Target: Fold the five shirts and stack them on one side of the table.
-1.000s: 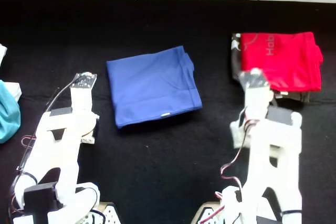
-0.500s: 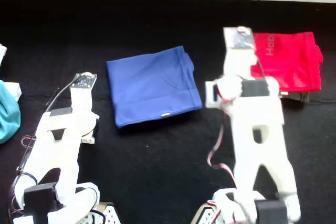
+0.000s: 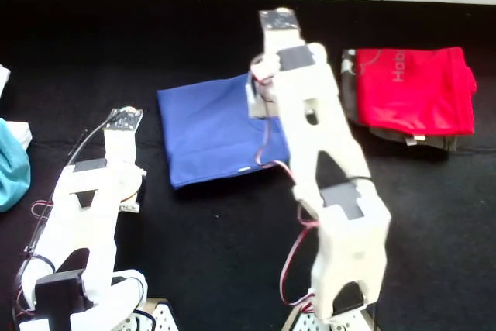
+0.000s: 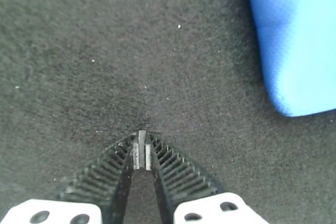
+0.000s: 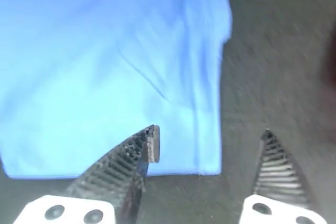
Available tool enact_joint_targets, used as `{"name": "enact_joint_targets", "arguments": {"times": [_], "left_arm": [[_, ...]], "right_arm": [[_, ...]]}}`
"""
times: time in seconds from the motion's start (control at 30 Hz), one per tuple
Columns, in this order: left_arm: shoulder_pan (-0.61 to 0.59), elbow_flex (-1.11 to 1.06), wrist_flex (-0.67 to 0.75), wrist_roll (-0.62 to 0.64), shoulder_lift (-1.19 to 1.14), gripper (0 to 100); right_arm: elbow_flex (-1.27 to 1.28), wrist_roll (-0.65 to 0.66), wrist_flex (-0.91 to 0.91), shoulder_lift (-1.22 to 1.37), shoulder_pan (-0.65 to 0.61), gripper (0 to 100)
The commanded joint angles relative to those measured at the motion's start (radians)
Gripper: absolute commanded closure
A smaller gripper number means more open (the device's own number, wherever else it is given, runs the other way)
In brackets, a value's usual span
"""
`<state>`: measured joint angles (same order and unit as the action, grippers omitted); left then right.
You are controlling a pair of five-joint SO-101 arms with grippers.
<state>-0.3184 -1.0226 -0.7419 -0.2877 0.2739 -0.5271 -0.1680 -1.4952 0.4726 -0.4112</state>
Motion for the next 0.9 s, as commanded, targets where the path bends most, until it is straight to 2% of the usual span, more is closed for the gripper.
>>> {"name": "enact_joint_targets", "arguments": {"times": [0.0, 0.2, 0.6, 0.67, 0.77, 0.83, 0.87], "left_arm": [[-0.015, -0.001, 0.043, -0.009, 0.004, 99], [-0.019, -0.001, 0.049, 0.052, 0.004, 99], [-0.019, 0.001, 0.049, 0.054, 0.004, 99], [-0.019, 0.001, 0.049, 0.055, 0.004, 99], [-0.019, 0.001, 0.049, 0.055, 0.004, 99], [-0.019, 0.001, 0.049, 0.055, 0.004, 99], [-0.019, 0.001, 0.049, 0.055, 0.004, 99]], "right_arm": [[-0.193, -0.055, -0.008, 0.096, -0.028, 70.2], [-0.355, -0.078, -0.031, 0.292, -0.03, 70.0], [-0.572, -0.072, -0.051, 0.653, -0.012, 70.6], [-0.61, -0.072, -0.09, 0.684, -0.013, 77.6], [-0.656, -0.072, -0.114, 0.711, -0.007, 99.8], [-0.673, -0.071, -0.117, 0.725, 0.007, 96.6], [-0.673, -0.071, -0.117, 0.727, 0.013, 98.2]]}}
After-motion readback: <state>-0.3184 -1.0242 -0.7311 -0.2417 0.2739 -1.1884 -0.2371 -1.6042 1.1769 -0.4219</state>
